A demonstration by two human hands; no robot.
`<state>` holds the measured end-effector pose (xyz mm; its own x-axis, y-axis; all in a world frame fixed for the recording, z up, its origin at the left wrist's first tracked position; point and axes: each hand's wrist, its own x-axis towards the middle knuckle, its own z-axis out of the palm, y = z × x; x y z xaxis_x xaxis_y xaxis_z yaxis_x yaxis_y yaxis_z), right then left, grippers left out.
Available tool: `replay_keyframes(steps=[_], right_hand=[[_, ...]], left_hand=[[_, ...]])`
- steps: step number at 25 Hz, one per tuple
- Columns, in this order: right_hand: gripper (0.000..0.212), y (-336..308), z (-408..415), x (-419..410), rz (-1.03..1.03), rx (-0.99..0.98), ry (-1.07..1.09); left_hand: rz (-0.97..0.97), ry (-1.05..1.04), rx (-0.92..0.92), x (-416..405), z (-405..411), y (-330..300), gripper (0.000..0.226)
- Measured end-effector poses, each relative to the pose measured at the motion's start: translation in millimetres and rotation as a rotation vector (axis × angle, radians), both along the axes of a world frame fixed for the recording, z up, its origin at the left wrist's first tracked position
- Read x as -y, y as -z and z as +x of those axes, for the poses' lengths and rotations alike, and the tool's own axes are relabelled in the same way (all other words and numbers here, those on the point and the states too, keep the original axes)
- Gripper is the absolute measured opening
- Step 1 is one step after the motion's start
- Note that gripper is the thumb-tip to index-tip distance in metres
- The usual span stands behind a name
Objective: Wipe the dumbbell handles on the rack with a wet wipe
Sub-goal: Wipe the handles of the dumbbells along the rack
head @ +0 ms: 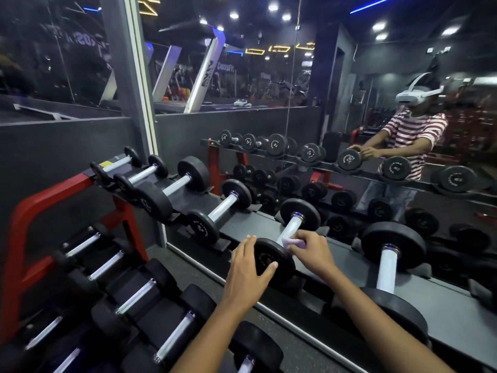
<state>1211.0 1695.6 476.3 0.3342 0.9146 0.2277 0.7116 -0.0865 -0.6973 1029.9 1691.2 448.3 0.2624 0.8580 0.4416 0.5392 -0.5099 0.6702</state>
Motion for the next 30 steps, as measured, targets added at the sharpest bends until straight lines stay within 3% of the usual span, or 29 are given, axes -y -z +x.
replay_keyframes(steps=[2, 6, 12, 20, 30], right_hand=[[0.023, -8.3, -10.0, 9.4, 0.07, 0.112, -0.031], [0.009, -25.1, -33.2, 35.6, 0.152, 0.183, -0.009], [0.014, -37.8, -69.2, 98.5, 0.085, 0.34, 0.012], [0.013, -43.1, -116.9, 191.9, 0.077, 0.338, 0.06], [0.013, -55.5, -82.4, 235.2, 0.071, 0.313, 0.12]], left_hand=[[0.032, 0.023, 0.026, 7.4, -14.2, -7.9, 0.068], [0.049, 0.025, 0.046, 26.5, -49.7, -23.3, 0.06], [0.044, 0.088, 0.074, 64.8, -100.5, -40.2, 0.054], [0.024, 0.194, 0.056, 113.6, -138.7, -39.8, 0.049], [0.038, 0.245, 0.05, 141.1, -120.7, -57.9, 0.052]])
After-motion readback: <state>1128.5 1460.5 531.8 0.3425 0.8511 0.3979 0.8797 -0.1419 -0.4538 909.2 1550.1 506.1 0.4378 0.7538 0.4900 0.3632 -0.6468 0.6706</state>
